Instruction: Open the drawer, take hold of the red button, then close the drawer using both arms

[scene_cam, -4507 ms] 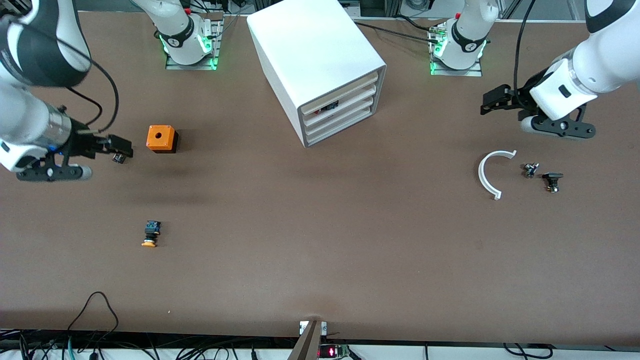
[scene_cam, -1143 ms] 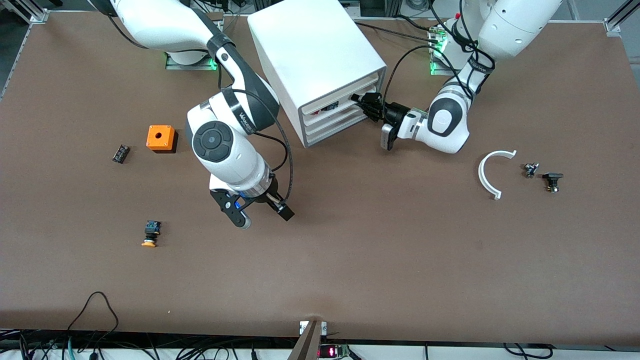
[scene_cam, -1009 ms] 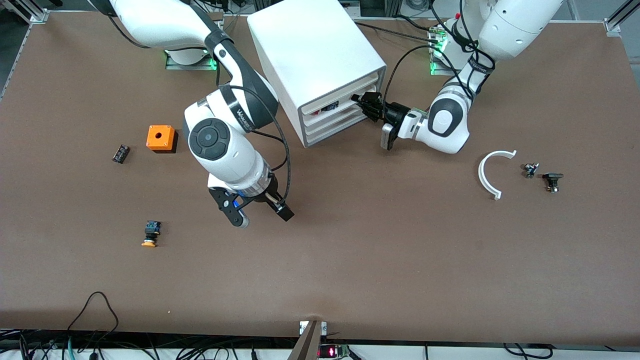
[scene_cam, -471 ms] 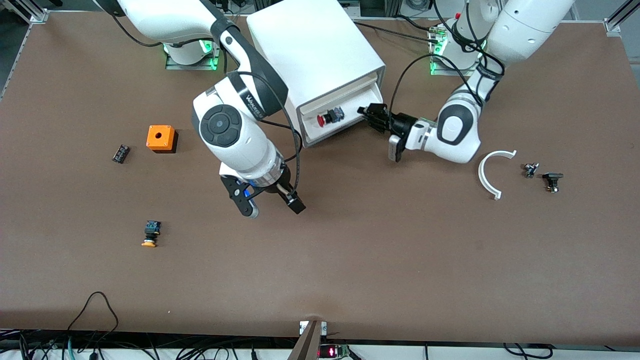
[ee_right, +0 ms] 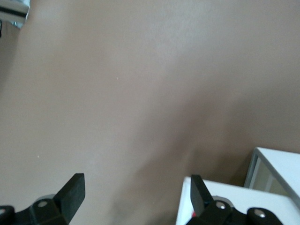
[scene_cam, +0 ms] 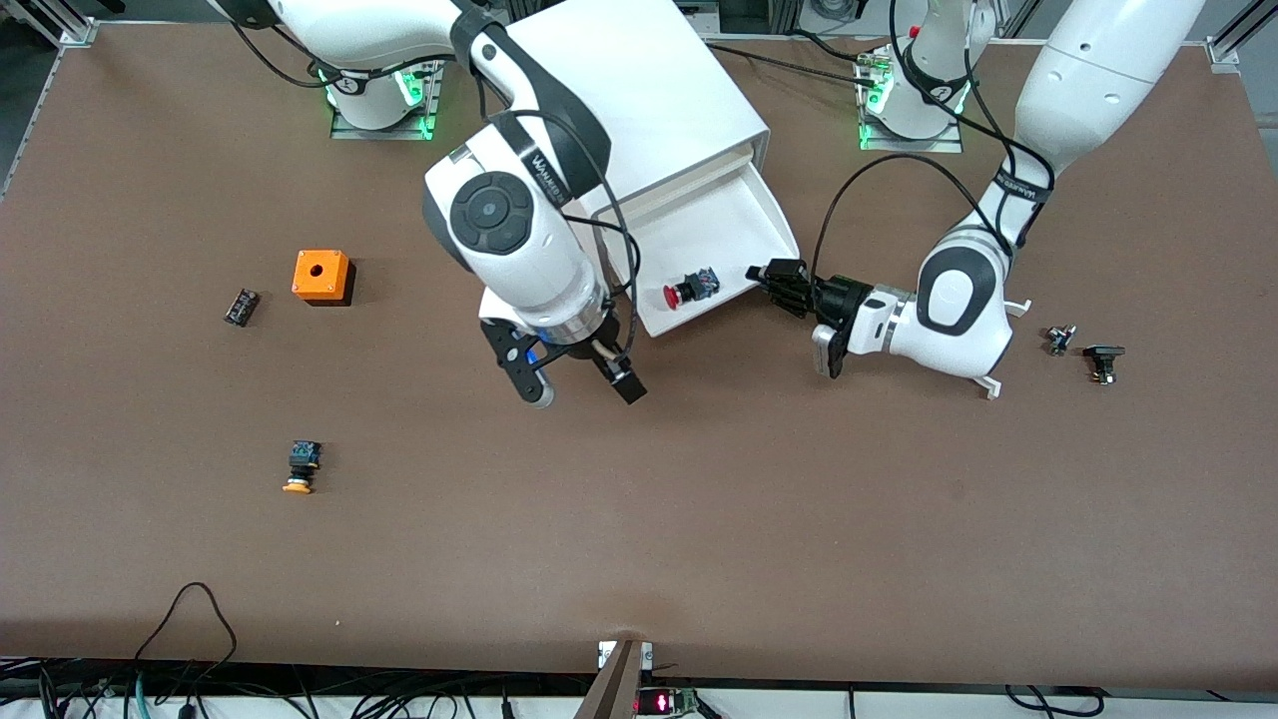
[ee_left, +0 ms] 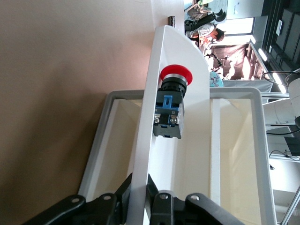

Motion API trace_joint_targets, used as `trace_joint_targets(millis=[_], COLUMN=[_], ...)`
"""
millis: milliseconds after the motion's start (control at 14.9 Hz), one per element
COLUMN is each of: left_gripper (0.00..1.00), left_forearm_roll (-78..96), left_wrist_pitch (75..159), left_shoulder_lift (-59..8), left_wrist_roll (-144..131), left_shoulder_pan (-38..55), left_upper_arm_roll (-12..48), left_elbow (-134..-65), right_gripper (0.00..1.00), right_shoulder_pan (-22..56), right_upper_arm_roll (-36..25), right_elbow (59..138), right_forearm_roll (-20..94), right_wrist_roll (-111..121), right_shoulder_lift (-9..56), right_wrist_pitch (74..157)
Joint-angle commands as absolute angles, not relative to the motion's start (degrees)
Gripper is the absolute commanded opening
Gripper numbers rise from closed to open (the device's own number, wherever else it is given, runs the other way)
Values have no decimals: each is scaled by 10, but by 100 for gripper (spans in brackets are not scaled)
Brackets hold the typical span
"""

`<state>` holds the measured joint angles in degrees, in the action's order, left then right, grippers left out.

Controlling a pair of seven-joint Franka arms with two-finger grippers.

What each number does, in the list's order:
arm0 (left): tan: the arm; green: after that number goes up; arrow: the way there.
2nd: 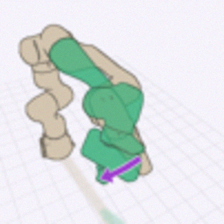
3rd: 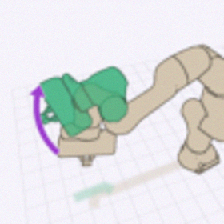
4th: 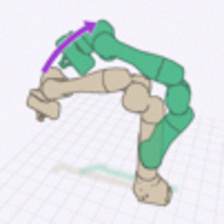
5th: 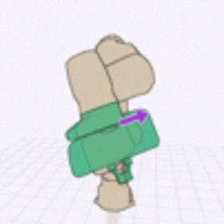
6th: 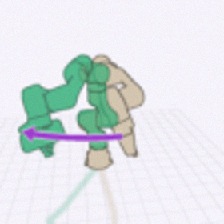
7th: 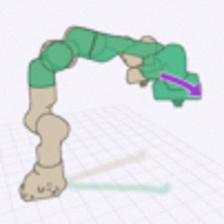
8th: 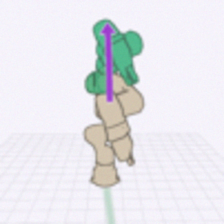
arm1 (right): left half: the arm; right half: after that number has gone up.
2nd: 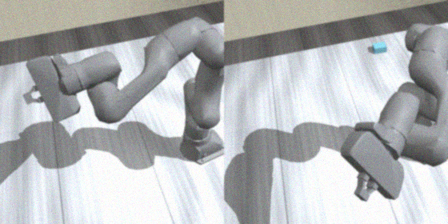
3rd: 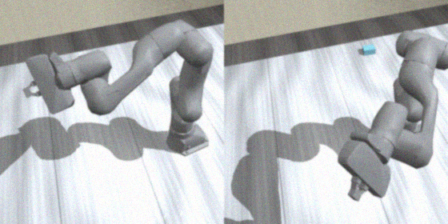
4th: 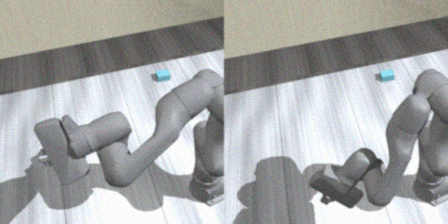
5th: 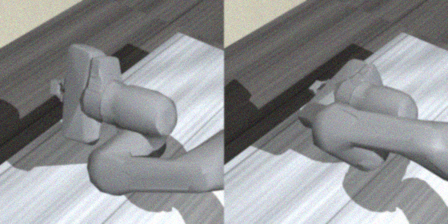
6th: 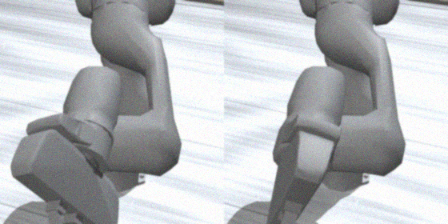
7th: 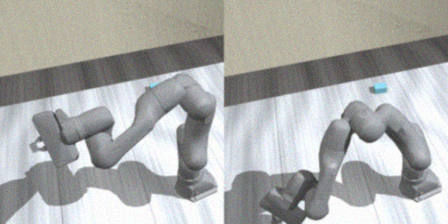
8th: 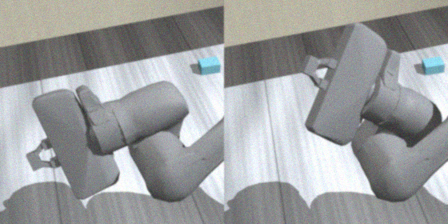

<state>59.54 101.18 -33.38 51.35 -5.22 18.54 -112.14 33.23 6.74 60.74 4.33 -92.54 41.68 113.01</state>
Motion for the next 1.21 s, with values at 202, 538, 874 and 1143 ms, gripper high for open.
trace_joint_targets(millis=[202, 538, 874, 1143], left_gripper=[0, 98, 100, 100], left_forearm_roll=[554, 545, 525, 459], left_wrist_pitch=[1017, 1017, 985, 884], left_shoulder_lift=[-381, -377, -369, -369], left_wrist_roll=[495, 483, 455, 343], left_shoulder_pan=[-66, -76, -101, -127], left_upper_arm_roll=[173, 171, 171, 172], left_elbow=[-1046, -1039, -1004, -909], right_gripper=[99, 99, 99, 99], right_shoulder_pan=[396, 433, 460, 468], right_upper_arm_roll=[59, 57, 54, 50], right_elbow=[584, 584, 584, 584], right_forearm_roll=[43, 20, -1, -3], right_wrist_roll=[-984, -1008, -1034, -1048], right_shoulder_lift=[430, 453, 485, 502], right_wrist_pitch=[1142, 1149, 1201, 1222])
